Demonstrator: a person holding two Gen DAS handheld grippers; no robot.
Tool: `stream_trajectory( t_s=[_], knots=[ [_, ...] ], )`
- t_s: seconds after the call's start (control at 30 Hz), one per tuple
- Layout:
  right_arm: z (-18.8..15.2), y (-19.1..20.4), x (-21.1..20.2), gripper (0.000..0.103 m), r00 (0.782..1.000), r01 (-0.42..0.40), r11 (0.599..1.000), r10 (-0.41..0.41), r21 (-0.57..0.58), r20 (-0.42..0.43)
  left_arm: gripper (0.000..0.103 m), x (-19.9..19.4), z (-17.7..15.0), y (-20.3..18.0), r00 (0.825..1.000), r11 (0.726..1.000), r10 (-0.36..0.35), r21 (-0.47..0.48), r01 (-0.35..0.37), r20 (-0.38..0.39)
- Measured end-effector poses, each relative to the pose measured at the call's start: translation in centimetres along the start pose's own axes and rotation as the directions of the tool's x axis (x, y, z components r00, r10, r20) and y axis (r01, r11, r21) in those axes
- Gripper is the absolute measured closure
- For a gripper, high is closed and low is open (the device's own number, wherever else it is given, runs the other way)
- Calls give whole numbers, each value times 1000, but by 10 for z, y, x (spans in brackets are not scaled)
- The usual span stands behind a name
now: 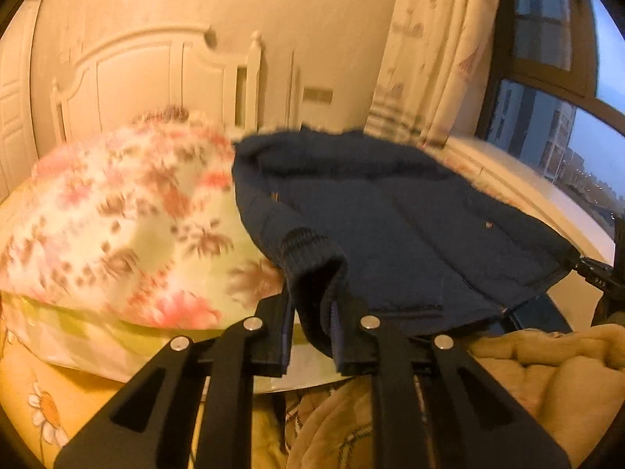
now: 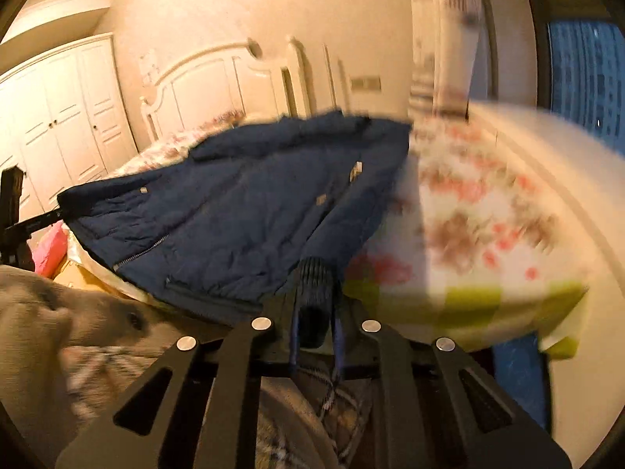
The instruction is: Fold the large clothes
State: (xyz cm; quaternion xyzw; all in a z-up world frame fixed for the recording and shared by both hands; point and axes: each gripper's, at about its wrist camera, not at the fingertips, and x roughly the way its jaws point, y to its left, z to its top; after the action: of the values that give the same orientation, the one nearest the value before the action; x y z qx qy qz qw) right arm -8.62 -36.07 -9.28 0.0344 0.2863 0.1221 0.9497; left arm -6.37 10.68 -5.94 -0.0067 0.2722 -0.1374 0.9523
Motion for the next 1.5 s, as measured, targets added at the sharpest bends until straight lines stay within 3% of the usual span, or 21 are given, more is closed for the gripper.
stream_trajectory(
  t_s=[0.17, 0.27, 0.37, 0.47, 0.5, 0.6, 0.67, 0.77, 0.9, 1.0, 1.03, 1.07, 1.13, 1.2, 1.27, 1.3, 1.33, 1.4, 1.5],
  knots=[
    [10, 23, -61, 89, 995, 26, 997, -19, -71, 93, 88, -53, 3, -19, 995, 998, -14, 58, 8, 99],
    [20, 36, -88, 89, 983, 32, 995, -14, -97, 185, 88, -73, 13, -18, 981, 999, -26, 47, 18, 194],
    [44, 43, -100, 89, 961, 55, 989, -16, -136, 276, 88, -80, 38, -13, 953, 999, -12, 41, 0, 303],
    [84, 38, -89, 89, 938, 89, 983, -28, -162, 344, 94, -79, 83, 5, 903, 999, 47, -36, -35, 428],
    [99, 33, -79, 89, 936, 93, 982, -30, -166, 350, 94, -72, 102, 14, 896, 998, 60, -60, -37, 439],
    [157, 19, -21, 89, 951, 68, 983, -13, -168, 309, 94, -26, 155, 35, 923, 995, 75, -95, -42, 378],
    [190, 23, 27, 90, 964, 96, 973, -38, -210, 265, 94, 35, 185, 43, 958, 992, 102, -100, -78, 267],
    [233, 16, 95, 91, 977, 114, 977, -78, -178, 196, 94, 97, 199, 39, 979, 991, 119, -75, -108, 163],
    [275, -18, 181, 92, 981, 169, 981, -158, -94, 113, 86, 143, 201, 25, 965, 971, 227, 51, -235, 136],
    [295, -57, 239, 98, 963, 266, 964, -265, -15, 46, 68, 155, 206, 34, 936, 939, 316, 90, -332, 158],
    [301, -78, 256, 99, 951, 307, 951, -308, 44, 25, 58, 155, 210, 41, 926, 930, 340, 88, -357, 164],
    [302, -94, 266, 99, 949, 312, 946, -314, 92, 7, 49, 158, 214, 49, 919, 923, 359, 81, -375, 165],
    [303, -130, 291, 98, 969, 247, 948, -238, 201, -66, 43, 161, 215, 65, 914, 919, 377, 61, -389, 153],
    [295, -153, 316, 97, 967, 229, 942, -190, 247, -172, 31, 173, 209, 80, 927, 930, 359, 49, -365, 108],
    [284, -156, 320, 91, 971, 192, 951, -149, 242, -185, 20, 184, 195, 85, 940, 939, 333, 61, -337, 76],
    [276, -155, 320, 78, 973, 173, 957, -129, 231, -194, 17, 189, 187, 87, 948, 945, 315, 72, -318, 56],
    [267, -153, 322, 46, 970, 153, 966, -107, 206, -219, 11, 195, 181, 89, 954, 951, 297, 83, -299, 38],
    [249, -139, 316, 21, 968, 100, 984, -61, 150, -244, 8, 209, 165, 94, 962, 957, 272, 112, -269, -13],
    [239, -125, 309, 21, 960, 63, 994, -36, 89, -277, 8, 225, 149, 100, 966, 966, 243, 109, -234, -85]
  ],
)
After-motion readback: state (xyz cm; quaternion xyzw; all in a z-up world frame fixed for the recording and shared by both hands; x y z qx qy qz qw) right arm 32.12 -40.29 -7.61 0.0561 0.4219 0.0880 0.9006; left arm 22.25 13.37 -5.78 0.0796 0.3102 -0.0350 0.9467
